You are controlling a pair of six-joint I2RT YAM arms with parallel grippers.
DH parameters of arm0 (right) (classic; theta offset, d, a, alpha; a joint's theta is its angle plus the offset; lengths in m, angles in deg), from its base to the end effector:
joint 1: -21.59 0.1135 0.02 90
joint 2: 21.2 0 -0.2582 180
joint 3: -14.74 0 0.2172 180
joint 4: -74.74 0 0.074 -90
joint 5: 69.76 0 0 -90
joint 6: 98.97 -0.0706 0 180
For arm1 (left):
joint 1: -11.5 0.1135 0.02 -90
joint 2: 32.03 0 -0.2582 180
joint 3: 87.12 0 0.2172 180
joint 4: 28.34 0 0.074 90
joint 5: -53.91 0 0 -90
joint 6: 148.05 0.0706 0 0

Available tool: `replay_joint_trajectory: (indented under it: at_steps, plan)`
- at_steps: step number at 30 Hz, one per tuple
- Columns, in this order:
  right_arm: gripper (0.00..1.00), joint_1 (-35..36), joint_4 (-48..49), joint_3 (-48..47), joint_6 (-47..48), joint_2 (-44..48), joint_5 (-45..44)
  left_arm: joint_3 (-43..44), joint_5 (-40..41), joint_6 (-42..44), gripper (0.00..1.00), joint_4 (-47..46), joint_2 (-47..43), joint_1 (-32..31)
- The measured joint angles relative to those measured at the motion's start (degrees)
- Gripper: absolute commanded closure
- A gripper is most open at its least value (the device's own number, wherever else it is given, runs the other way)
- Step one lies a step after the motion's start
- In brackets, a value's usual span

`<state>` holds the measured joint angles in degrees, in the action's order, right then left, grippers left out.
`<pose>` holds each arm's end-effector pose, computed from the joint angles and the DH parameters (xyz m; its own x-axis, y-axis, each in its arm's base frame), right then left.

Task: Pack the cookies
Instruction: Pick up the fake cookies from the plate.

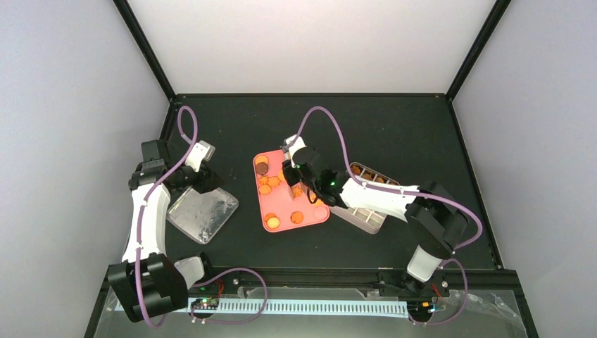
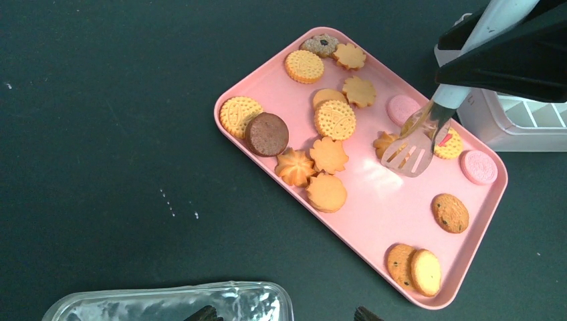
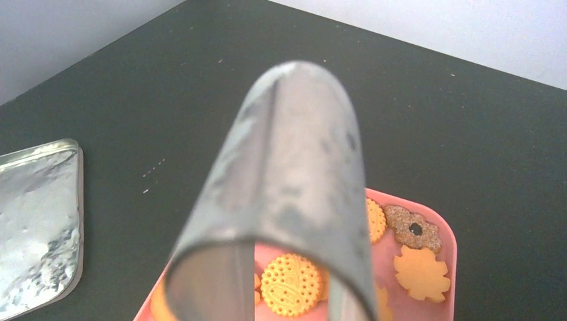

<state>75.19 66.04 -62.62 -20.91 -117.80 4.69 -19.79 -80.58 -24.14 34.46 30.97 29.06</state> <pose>0.2409 0.2948 0.2319 -0.4034 -0.2113 -0.8903 -0.5636 0.8239 0.0599 0.1907 0.0085 0.2540 -0.5996 0.2277 -0.7672 0.5647 0.7997 -0.2040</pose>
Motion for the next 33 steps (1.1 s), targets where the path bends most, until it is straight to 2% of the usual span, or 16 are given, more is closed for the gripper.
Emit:
replay_joint_trajectory:
  at_steps: [10,17,26,33]
  plan:
    - [0.65,0.00,1.31,-0.28,0.09,-0.81,-0.76,0.00,-0.22,-0.02,0.47,0.00,0.00,0.00]
    - [0.75,0.00,2.16,-0.24,-0.22,-0.83,-0.76,0.00,-0.61,-0.02,0.47,0.02,0.00,0.00]
    - [0.78,0.00,2.56,-0.24,-0.37,-0.76,-0.81,0.00,-0.81,-0.02,0.47,0.02,0.00,0.00]
    - [0.78,0.00,1.36,1.14,0.48,4.90,-2.36,0.00,-0.85,-0.02,0.47,0.00,0.00,0.00]
